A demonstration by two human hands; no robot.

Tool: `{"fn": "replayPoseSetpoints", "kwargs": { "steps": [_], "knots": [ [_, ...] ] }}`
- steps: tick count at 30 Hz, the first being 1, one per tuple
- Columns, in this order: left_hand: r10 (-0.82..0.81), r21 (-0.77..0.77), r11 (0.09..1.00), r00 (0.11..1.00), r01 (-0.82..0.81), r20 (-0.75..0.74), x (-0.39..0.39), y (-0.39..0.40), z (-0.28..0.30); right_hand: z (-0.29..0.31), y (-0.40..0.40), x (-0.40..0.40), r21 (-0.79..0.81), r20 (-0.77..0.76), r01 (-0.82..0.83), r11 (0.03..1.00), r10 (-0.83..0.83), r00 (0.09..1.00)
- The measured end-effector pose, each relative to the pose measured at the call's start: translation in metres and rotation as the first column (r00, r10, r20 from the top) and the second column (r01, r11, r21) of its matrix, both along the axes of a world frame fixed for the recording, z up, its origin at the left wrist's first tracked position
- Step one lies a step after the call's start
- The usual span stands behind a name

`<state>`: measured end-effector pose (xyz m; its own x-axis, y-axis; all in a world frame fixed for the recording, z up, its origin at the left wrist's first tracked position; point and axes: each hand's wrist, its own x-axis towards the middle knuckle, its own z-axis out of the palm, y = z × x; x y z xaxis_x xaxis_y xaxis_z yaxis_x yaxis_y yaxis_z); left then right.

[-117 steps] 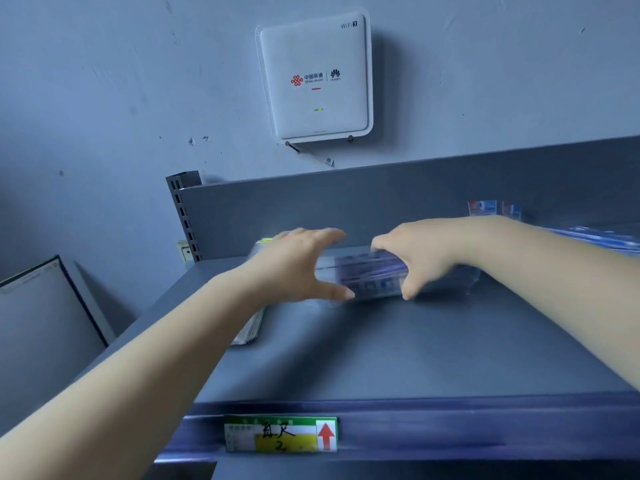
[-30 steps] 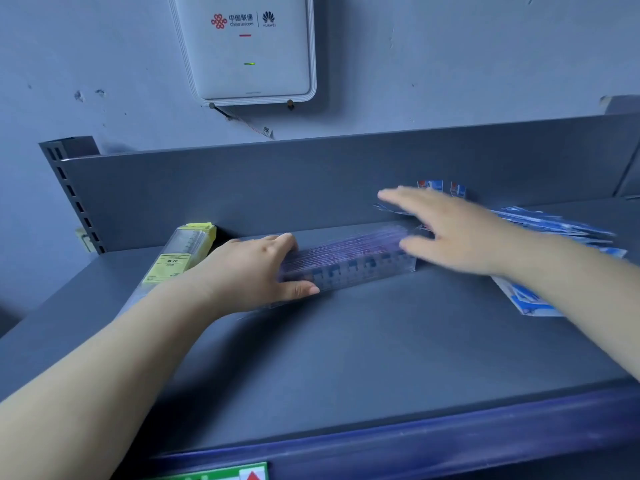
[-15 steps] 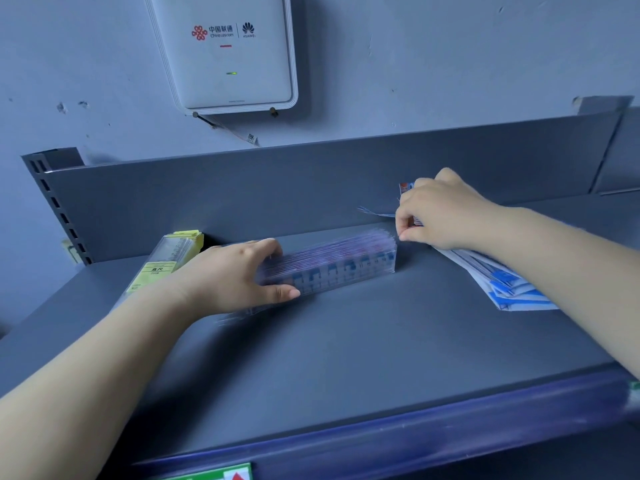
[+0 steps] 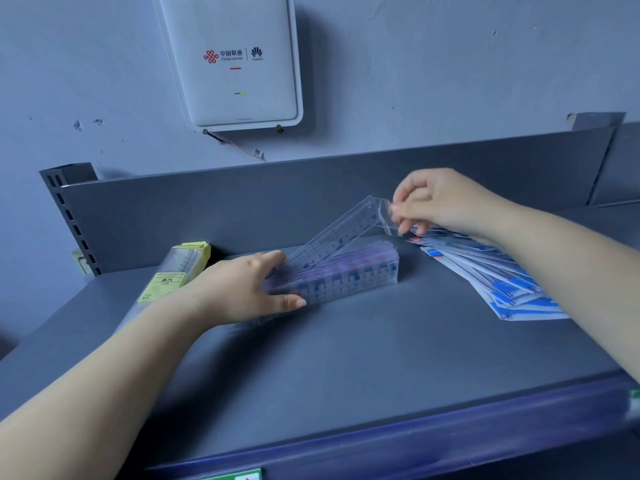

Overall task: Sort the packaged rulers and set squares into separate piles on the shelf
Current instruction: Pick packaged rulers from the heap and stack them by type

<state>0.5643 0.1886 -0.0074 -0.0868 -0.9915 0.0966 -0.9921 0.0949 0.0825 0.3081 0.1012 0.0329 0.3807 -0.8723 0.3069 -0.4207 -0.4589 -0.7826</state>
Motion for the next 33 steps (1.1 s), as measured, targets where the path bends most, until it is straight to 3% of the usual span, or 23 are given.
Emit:
{"fn": "replayPoseSetpoints", "kwargs": {
  "steps": [3, 6, 8, 13, 17, 20, 22, 25, 29, 33],
  "knots": [
    [-0.011, 0.005, 1.000, 1.000, 0.011, -0.023, 0.002, -0.002, -0.001, -0.001, 0.005, -0.010, 0.219, 0.110, -0.087, 0.972, 0.064, 0.992],
    [-0.010, 0.007, 1.000, 0.999, 0.010, -0.042, 0.003, -0.003, -0.001, -0.002, 0.011, -0.009, 0.286, 0.222, -0.232, 0.930, 0.171, 0.960],
    [-0.013, 0.005, 1.000, 0.999, 0.013, -0.052, 0.004, -0.004, -0.002, -0.007, 0.009, 0.000, 0.262, 0.308, -0.220, 0.940, 0.134, 0.942],
    [-0.018, -0.007, 1.000, 0.998, 0.018, -0.068, 0.006, -0.005, -0.003, -0.021, 0.003, 0.021, 0.193, 0.225, -0.004, 0.981, -0.040, 0.973],
    [-0.013, -0.013, 1.000, 0.993, 0.012, -0.118, 0.007, -0.006, -0.003, -0.018, 0.008, 0.037, 0.230, 0.470, -0.091, 0.969, -0.028, 0.882],
    [-0.012, -0.009, 1.000, 0.991, 0.011, -0.136, 0.007, -0.007, -0.005, -0.006, 0.006, 0.038, 0.120, 0.595, -0.109, 0.987, 0.016, 0.803],
    [-0.015, -0.006, 1.000, 0.989, 0.014, -0.146, 0.006, -0.008, -0.006, 0.000, 0.007, 0.038, 0.072, 0.610, -0.146, 0.987, 0.072, 0.789],
    [-0.018, -0.018, 1.000, 0.990, 0.016, -0.140, 0.005, -0.009, -0.006, -0.005, 0.014, 0.045, 0.153, 0.589, -0.270, 0.951, 0.131, 0.797],
    [-0.009, -0.020, 1.000, 0.989, 0.006, -0.149, 0.004, -0.008, -0.006, -0.023, 0.023, 0.058, 0.196, 0.390, -0.208, 0.958, 0.119, 0.913],
    [0.001, -0.014, 1.000, 0.987, -0.004, -0.159, 0.003, -0.007, -0.004, -0.014, 0.026, 0.064, 0.118, 0.450, -0.177, 0.977, 0.106, 0.887]
  ]
}}
